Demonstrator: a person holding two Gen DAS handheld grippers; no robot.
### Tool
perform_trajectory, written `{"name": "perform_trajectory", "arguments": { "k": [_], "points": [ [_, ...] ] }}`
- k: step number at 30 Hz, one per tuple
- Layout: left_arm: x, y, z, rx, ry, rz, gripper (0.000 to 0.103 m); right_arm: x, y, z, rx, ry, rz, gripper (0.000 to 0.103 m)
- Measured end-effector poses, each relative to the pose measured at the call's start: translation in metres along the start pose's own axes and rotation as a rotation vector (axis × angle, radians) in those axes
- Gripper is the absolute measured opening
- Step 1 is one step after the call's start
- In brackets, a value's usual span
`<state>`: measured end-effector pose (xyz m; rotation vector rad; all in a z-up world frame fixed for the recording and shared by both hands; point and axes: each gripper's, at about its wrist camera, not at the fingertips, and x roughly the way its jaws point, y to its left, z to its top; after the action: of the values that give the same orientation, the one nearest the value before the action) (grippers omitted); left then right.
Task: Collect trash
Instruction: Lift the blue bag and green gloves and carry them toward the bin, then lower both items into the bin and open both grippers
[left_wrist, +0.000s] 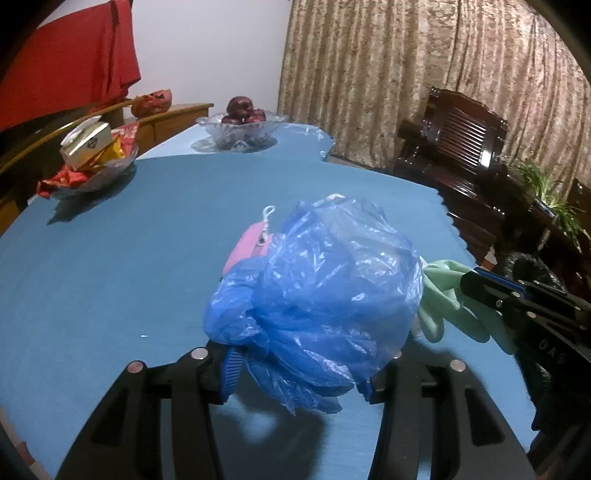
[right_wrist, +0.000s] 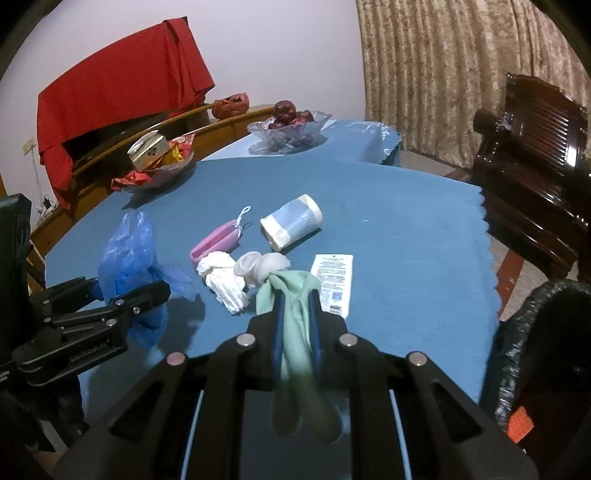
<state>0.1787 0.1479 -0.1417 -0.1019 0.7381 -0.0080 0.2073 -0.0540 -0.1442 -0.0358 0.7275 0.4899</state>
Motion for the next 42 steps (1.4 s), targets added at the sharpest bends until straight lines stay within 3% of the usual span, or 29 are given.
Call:
{"name": "perform_trajectory", "arguments": {
  "k": [19,42],
  "points": [
    [-0.034,-0.068,0.011,0.065,-0.053,-0.090,0.049,-0.080,-0.032,-0.006,0.049,-0.106,-0.072,0.012],
    [-0.051,-0.179,0.012,0.193,-0.087,-0.247,0.049,-0.182,-0.122,-0.043,0.173,-0.187,-0.276,0.012]
  ]
}}
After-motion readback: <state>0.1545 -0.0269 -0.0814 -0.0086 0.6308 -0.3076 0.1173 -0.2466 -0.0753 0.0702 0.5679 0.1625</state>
